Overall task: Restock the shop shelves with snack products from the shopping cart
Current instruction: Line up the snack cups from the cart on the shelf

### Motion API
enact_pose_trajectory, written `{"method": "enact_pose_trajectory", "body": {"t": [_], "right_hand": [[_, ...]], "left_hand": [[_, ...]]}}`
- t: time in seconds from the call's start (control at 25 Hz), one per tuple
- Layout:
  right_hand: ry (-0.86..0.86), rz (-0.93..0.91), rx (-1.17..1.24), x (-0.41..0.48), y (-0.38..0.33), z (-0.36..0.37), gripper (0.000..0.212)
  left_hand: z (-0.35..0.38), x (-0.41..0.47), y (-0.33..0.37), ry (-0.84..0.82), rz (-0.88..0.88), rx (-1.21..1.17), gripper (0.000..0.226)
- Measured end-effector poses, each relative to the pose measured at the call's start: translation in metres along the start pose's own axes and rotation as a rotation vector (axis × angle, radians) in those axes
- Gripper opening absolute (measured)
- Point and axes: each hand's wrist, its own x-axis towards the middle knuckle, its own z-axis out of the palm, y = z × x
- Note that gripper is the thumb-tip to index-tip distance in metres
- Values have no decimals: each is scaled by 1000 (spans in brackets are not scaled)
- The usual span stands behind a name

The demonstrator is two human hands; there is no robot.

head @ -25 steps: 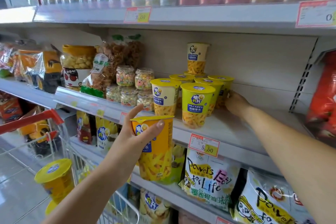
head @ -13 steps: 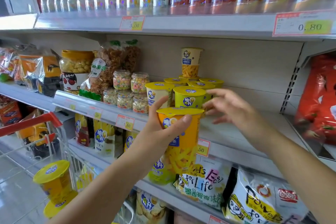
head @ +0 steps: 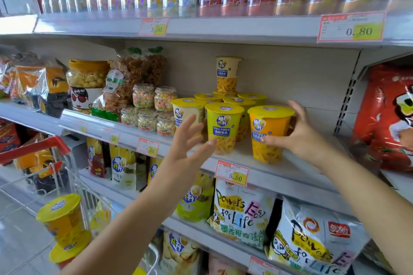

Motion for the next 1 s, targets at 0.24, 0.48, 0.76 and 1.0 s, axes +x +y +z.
{"method": "enact_pose_trajectory", "body": {"t": [0.24,0.48,0.76,1.0], "right_hand": [[-68,62,39,-1,7,14,108],[519,-564,98,-67,-19,36,36],[-683,-289,-252,-83,-15,243,27],[-1005,-177,-667,-67,11,429,62]], "left_hand": [[-27,-15,-20,96,-63,10,72],[-87,-36,-27,189,-197,57,52],[-230,-114,-71,621,-490,154,31],[-267,-147,-91,780,-549,208,35]]}}
